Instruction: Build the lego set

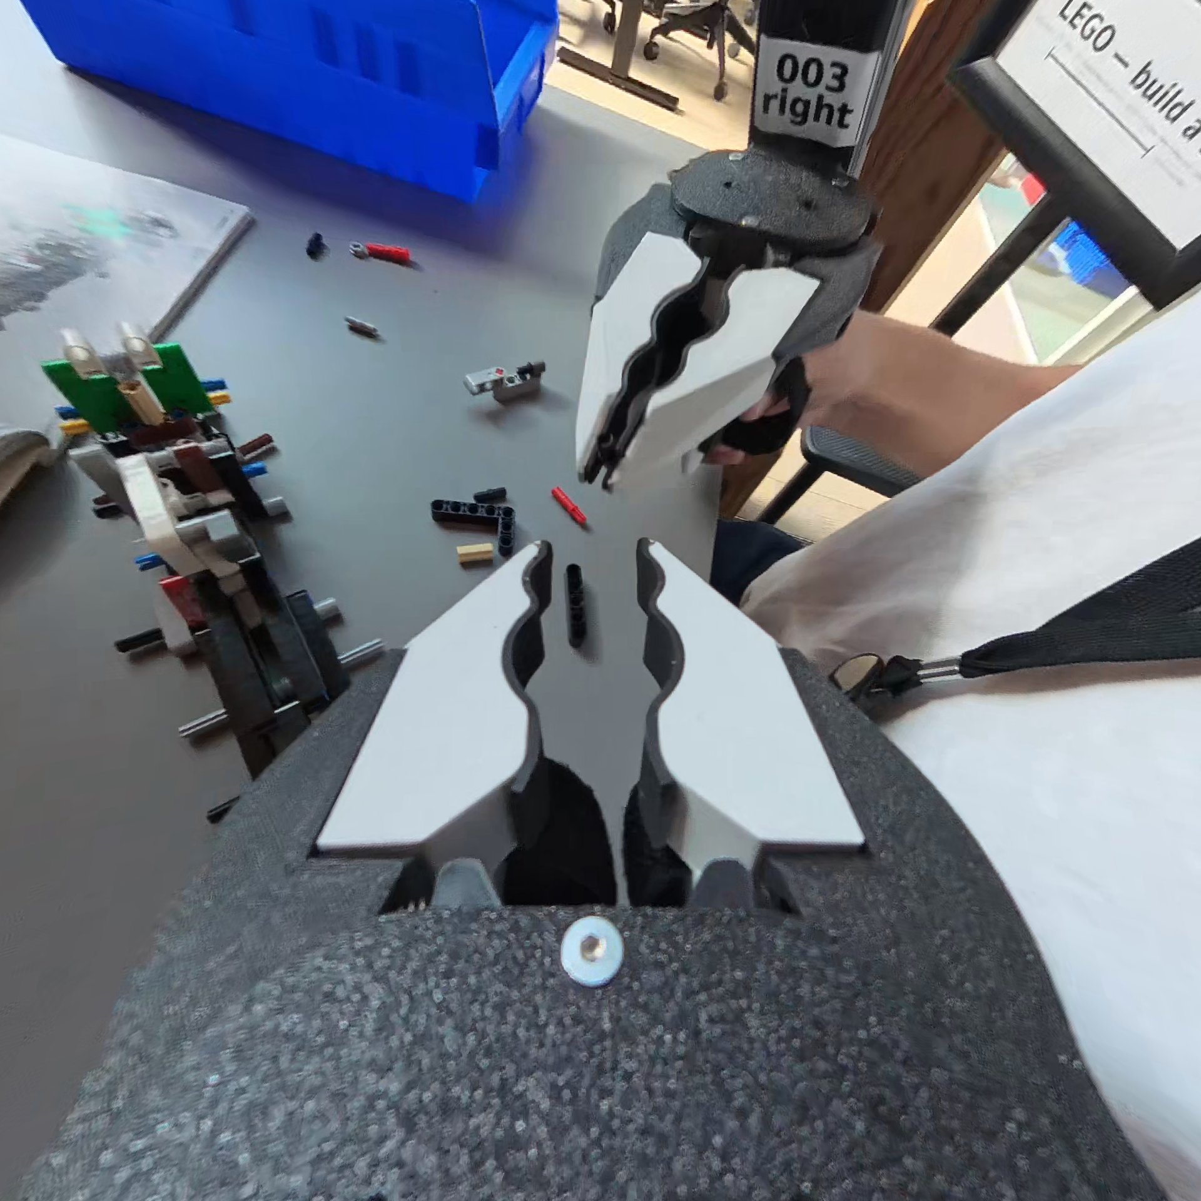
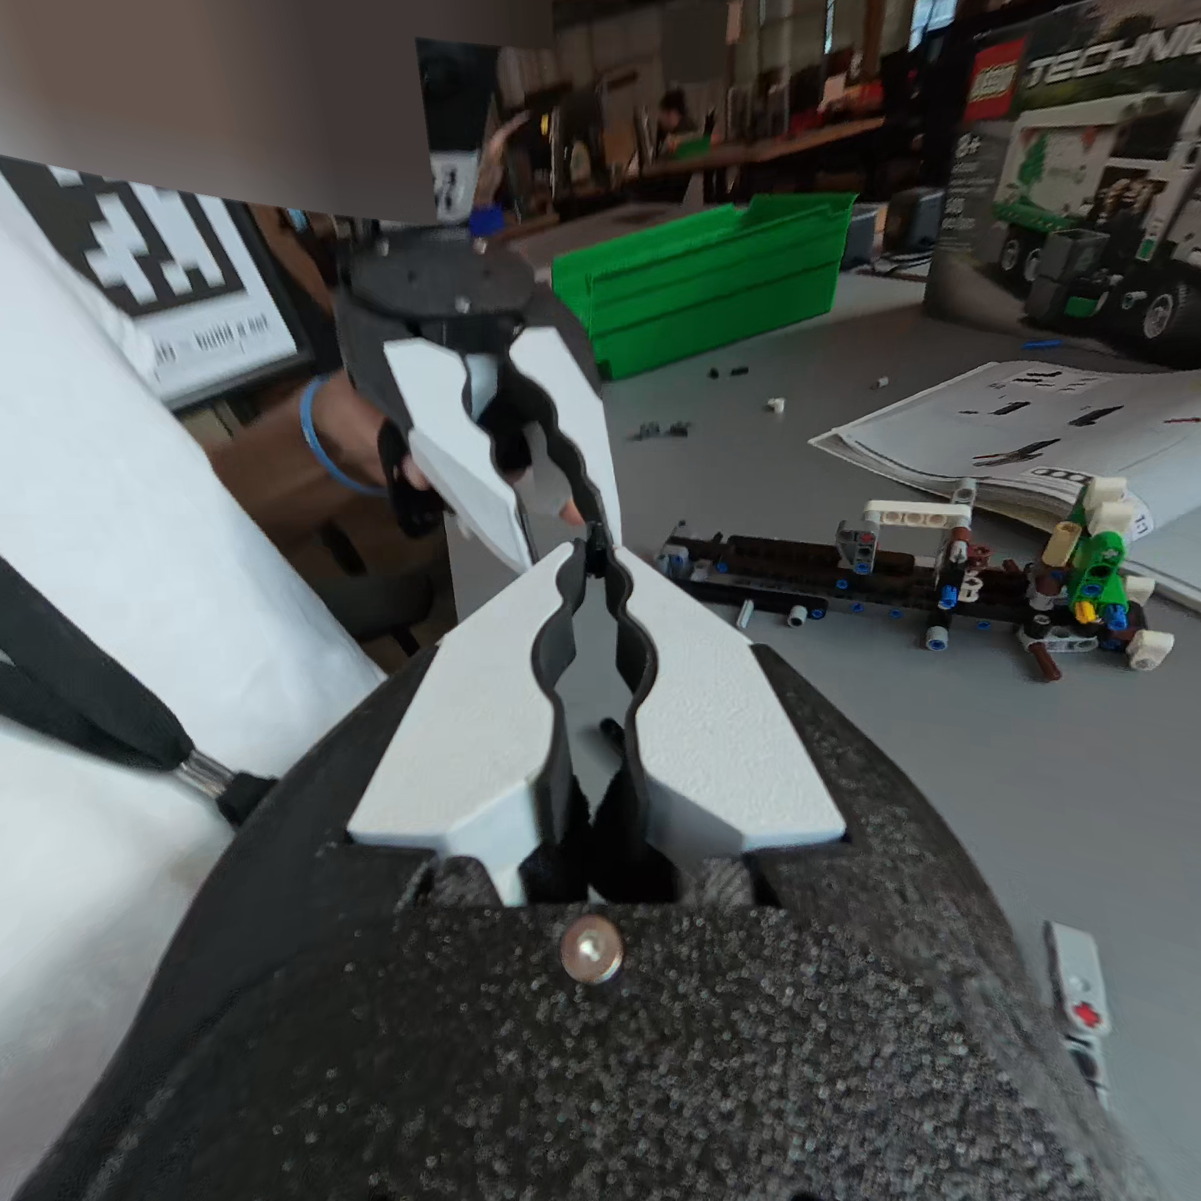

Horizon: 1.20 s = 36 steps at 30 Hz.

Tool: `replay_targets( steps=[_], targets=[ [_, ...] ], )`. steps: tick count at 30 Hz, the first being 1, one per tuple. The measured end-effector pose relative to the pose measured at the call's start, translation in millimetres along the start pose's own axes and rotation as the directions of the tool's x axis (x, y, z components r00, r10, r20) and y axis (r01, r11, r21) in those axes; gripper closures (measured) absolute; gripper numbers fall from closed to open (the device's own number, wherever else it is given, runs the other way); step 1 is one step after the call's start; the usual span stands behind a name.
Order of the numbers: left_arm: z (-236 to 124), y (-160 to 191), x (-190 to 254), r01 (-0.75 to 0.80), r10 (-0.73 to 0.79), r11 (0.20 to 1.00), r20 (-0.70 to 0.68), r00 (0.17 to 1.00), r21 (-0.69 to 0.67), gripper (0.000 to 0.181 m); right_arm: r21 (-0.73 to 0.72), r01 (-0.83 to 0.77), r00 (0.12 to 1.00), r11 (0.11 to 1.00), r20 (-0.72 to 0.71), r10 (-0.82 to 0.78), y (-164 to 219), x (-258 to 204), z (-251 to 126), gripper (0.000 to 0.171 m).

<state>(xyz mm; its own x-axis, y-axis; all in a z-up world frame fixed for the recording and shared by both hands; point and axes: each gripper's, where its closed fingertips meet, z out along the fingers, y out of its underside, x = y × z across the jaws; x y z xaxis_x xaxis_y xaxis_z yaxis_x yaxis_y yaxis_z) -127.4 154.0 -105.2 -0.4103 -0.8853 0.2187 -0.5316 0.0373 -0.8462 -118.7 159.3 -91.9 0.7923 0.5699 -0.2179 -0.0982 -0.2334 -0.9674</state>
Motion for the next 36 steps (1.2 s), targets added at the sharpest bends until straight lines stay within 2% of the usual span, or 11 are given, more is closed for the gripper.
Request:
replay_targets(
  steps=[2,4,5,7,9,10,16,20,27,33,36],
  targets=[
    [5.2,-3.8,-1.0,-0.079,0.078,0.997,0.066,0.995,0.018,0.152,0.159,-0.176,0.984,0.971,0.001,0.178,-20.0,6.1,-3.4,0.167],
    [7.1,-16.3,-9.3,-0.15,0.132,0.986,0.211,0.969,0.075,0.155,0.28,-0.357,0.932,0.891,0.049,0.358,-32.4,12.3,-5.8,0.168],
    [4.2,-24.2,-17.0,-0.18,0.138,0.978,0.31,0.941,0.109,0.157,0.312,-0.455,0.887,0.834,0.079,0.455,-34.4,16.7,-6.3,0.168],
    [-0.5,-38.1,-18.3,-0.268,0.181,0.951,0.425,0.887,0.156,0.157,0.343,-0.631,0.772,0.696,0.187,0.608,-37.8,19.2,-6.7,0.168],
    [-2.2,-47.1,-16.6,-0.363,0.242,0.919,0.507,0.827,0.154,0.156,0.336,-0.736,0.673,0.587,0.275,0.687,-38.5,18.3,-4.7,0.169],
    [-1.7,-49.0,-16.5,-0.393,0.265,0.909,0.535,0.802,0.139,0.155,0.328,-0.76,0.646,0.561,0.294,0.704,-37.5,17.2,-2.1,0.168],
    [-7.1,-52.1,-16.6,-0.416,0.27,0.896,0.556,0.786,0.154,0.16,0.284,-0.786,0.618,0.549,0.343,0.707,-36.6,9.9,5.0,0.167],
    [-9.8,-48.0,-14.0,-0.409,0.273,0.896,0.511,0.815,0.175,0.177,0.282,-0.754,0.657,0.593,0.309,0.688,-35.0,10.8,6.2,0.168],
    [-11.6,-41.9,-9.5,-0.445,0.329,0.88,0.462,0.824,0.168,0.18,0.19,-0.772,0.632,0.607,0.339,0.697,-30.5,4.6,7.2,0.167],
    [-11.4,-39.0,-7.5,-0.402,0.286,0.885,0.407,0.867,0.234,0.181,0.171,-0.703,0.705,0.69,0.295,0.645,-29.4,6.1,1.4,0.163],
    [-10.8,-36.6,-8.4,-0.379,0.265,0.888,0.384,0.884,0.26,0.181,0.177,-0.662,0.747,0.728,0.242,0.62,-26.1,16.1,-7.6,0.169]
  ],
)
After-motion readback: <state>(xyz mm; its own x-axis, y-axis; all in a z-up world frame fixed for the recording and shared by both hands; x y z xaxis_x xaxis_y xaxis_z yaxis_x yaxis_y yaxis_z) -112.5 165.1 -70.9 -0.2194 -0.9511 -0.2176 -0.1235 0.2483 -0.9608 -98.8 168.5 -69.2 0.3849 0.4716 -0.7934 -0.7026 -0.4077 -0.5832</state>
